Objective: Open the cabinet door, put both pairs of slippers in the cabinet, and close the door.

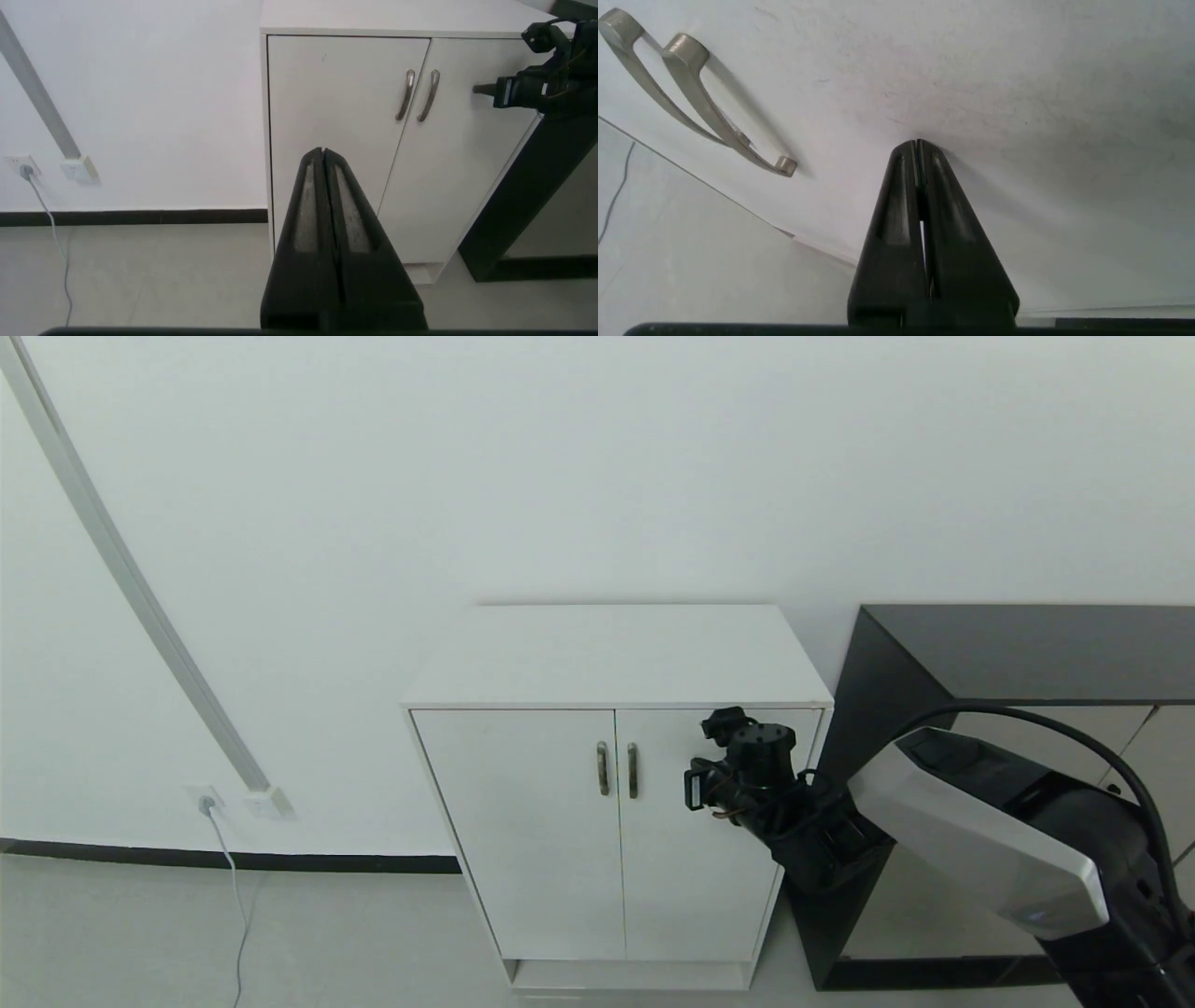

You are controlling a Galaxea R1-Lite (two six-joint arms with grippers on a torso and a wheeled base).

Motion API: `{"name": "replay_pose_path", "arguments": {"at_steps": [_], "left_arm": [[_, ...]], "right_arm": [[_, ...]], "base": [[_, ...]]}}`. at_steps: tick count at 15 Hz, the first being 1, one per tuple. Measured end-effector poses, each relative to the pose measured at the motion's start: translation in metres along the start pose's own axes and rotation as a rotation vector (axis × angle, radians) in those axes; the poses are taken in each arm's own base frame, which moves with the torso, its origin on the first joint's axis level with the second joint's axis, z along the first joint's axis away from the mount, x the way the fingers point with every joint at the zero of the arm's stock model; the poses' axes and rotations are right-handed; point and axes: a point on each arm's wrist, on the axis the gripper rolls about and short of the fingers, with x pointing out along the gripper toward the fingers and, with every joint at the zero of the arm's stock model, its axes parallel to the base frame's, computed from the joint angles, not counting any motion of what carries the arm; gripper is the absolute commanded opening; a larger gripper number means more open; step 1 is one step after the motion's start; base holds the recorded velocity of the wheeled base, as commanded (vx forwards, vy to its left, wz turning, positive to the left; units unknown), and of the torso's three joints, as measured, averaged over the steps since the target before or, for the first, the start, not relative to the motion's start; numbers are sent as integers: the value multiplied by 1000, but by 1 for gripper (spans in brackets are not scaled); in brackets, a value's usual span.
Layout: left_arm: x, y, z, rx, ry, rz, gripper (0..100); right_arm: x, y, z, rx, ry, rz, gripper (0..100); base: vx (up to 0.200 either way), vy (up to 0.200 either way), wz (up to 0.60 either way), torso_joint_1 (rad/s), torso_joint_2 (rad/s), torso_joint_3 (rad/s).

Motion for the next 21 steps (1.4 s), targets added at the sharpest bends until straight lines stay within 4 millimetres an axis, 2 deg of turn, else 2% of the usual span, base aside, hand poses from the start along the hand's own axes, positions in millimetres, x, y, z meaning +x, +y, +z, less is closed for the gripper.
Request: {"name": "replay_pose_path", "arguments": {"at_steps": [9, 12, 14, 16, 20, 21], "left_arm": [[0, 0, 0, -1, 0, 0, 0], [0, 0, 0, -1, 0, 1, 0], [0, 0, 0, -1, 0, 0, 0], [0, 0, 0, -1, 0, 0, 0], [0, 0, 0, 0, 0, 0, 0], [0, 0, 0, 0, 0, 0, 0]], "right_arm": [[3, -1, 3, 3, -16, -2, 0], [-5, -2, 2, 1, -1, -3, 0], [-20, -1, 6, -1, 4, 0, 0], [-46, -5, 13, -2, 11, -2, 0], [-111, -24, 29, 7, -14, -26, 0], [-132, -31, 31, 9, -10, -39, 0]], "base": [[0, 0, 0, 0, 0, 0], [0, 0, 0, 0, 0, 0], [0, 0, 0, 0, 0, 0], [0, 0, 0, 0, 0, 0], [0, 0, 0, 0, 0, 0], [0, 0, 0, 0, 0, 0]]}}
